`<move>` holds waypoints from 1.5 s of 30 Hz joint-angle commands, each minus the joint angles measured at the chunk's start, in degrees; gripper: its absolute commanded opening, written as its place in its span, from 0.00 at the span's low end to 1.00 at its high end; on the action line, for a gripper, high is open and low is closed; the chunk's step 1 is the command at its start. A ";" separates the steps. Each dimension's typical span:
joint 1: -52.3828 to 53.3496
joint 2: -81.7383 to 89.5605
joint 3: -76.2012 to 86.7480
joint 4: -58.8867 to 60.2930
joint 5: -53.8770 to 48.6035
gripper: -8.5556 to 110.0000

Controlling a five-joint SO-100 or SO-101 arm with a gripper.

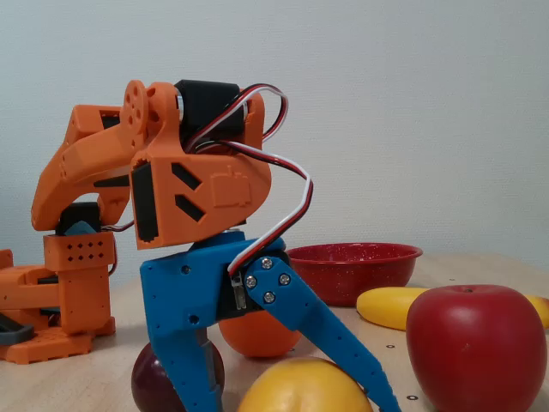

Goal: Put peach in the red bowl.

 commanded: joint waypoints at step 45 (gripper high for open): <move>4.83 32.26 23.99 -8.70 -7.73 0.07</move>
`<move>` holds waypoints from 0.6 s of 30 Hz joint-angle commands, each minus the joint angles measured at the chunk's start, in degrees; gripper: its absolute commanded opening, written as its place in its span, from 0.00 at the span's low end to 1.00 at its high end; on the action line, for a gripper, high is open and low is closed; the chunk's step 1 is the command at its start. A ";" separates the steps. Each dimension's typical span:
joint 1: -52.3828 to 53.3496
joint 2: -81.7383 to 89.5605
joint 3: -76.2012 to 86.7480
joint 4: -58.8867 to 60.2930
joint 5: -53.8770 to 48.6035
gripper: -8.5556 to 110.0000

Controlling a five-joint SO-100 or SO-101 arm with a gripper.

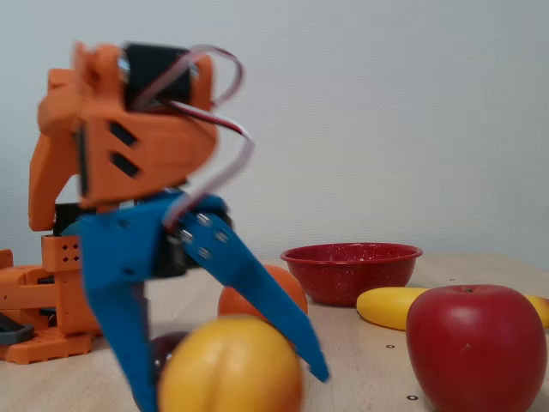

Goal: Put peach in the red bowl.

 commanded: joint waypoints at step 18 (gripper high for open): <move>-7.21 28.56 7.47 -14.41 7.12 0.07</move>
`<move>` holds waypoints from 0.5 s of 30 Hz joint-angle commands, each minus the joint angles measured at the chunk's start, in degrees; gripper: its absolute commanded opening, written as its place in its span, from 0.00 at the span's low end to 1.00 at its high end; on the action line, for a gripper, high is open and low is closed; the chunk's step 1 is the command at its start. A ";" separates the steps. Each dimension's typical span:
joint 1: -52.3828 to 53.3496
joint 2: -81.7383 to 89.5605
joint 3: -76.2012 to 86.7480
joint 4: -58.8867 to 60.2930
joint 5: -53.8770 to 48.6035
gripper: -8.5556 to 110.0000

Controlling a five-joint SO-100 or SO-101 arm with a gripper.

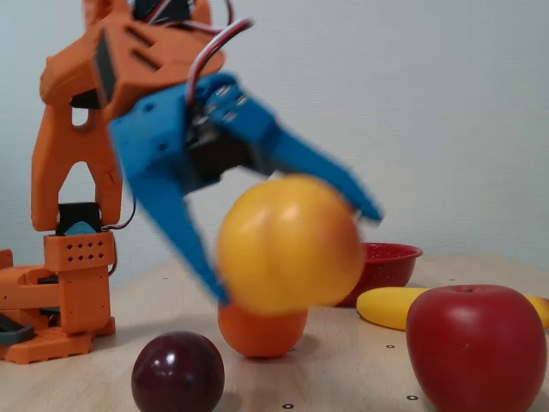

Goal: Put peach in the red bowl.

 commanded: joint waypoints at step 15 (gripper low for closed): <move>-22.59 23.73 -2.37 -2.11 7.91 0.07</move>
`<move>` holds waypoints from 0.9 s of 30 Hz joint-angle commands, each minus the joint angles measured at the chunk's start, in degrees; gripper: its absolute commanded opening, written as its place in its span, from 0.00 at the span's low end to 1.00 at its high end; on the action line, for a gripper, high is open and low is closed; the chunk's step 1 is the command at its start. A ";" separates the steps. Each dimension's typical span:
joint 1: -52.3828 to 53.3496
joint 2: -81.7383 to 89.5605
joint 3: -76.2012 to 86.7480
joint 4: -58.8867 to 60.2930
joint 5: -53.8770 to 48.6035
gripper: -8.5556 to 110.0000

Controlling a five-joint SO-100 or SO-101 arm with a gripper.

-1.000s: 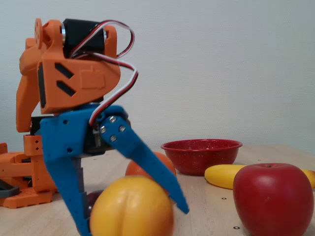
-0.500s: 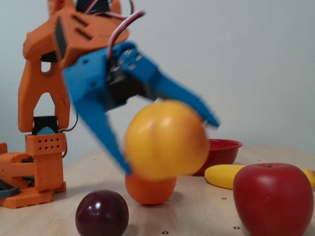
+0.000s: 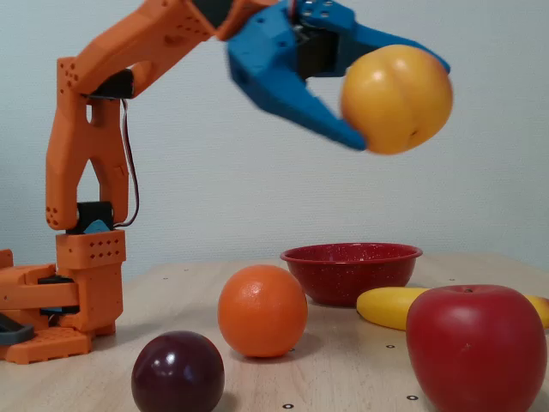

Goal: Put peach in the red bowl.

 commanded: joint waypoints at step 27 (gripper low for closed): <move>-43.15 21.80 18.19 -10.11 9.76 0.07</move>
